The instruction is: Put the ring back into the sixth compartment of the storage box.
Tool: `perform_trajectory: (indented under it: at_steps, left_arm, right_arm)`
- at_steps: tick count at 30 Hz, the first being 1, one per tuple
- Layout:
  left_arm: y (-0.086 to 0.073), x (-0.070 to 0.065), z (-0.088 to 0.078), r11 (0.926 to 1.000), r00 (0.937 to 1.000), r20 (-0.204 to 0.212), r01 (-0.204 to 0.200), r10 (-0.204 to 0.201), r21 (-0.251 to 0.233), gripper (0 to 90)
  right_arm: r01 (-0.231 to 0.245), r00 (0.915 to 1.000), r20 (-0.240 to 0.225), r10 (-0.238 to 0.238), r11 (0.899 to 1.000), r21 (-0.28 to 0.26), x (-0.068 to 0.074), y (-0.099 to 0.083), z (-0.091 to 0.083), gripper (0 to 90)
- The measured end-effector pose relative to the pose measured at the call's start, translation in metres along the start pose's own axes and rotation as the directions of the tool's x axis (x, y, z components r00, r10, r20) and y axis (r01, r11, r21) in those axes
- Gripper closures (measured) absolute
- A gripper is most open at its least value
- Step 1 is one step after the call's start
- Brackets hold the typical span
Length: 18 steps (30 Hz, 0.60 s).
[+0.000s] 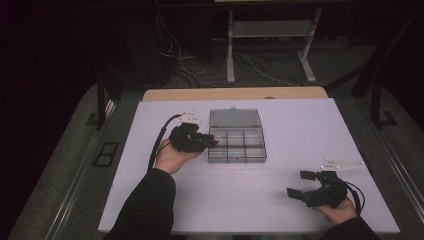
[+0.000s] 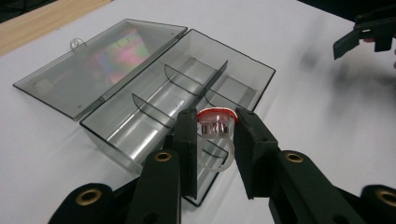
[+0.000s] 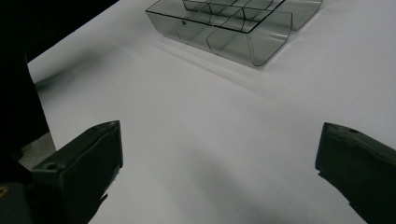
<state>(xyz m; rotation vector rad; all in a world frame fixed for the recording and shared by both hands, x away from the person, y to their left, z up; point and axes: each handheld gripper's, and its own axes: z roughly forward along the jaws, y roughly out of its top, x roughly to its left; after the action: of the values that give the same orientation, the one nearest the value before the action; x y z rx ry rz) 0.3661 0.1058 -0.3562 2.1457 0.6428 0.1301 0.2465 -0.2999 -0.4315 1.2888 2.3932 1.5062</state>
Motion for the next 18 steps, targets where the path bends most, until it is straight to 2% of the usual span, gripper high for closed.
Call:
perform_trajectory:
  at_steps: [6,13,14,18]
  left_arm:
    - [0.010,0.003,0.009,1.0000,1.0000,0.005,0.003,-0.003,-0.004,69.8]
    - [0.021,0.006,0.021,0.9997,0.9996,0.016,-0.024,0.024,0.005,69.8]
    - [0.022,0.005,0.023,0.9999,0.9998,0.017,-0.011,0.012,-0.005,69.7]
    - [0.028,0.004,0.030,0.9997,0.9995,0.022,-0.025,0.025,0.008,69.8]
  right_arm:
    - [0.001,1.0000,0.000,-0.001,1.000,-0.001,0.000,0.000,0.000,0.6]
    - [0.001,1.0000,-0.002,-0.001,1.000,-0.003,0.000,0.000,0.000,0.6]
    - [0.000,1.0000,-0.002,0.000,1.000,-0.004,0.000,0.000,-0.001,0.6]
    - [0.001,1.0000,-0.002,-0.001,1.000,-0.005,0.000,0.000,-0.001,0.6]
